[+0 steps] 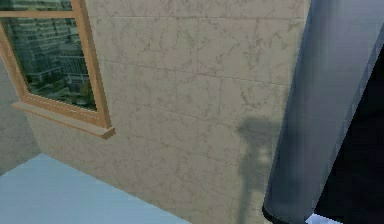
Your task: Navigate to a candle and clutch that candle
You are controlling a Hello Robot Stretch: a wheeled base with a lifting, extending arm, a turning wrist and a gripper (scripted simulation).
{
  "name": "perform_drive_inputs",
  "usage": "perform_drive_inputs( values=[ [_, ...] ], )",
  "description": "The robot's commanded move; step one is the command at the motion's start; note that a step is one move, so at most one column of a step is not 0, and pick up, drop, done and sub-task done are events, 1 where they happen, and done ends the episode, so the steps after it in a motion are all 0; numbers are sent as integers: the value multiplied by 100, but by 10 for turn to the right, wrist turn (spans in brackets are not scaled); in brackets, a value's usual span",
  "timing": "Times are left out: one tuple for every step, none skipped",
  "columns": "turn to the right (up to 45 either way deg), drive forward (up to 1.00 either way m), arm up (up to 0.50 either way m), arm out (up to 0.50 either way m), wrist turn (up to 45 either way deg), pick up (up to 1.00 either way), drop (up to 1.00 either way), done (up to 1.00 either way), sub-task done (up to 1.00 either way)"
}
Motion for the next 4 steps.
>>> perform_drive_inputs(
  values=[
    [0, 0, 0, 0, 240, 0, 0, 0, 0],
    [0, 0, 0, 0, 0, 100, 0, 0, 0],
    [0, 0, 8, 0, 0, 0, 0, 0, 0],
    [0, 0, 0, 0, 0, 0, 0, 100, 0]
  ],
)
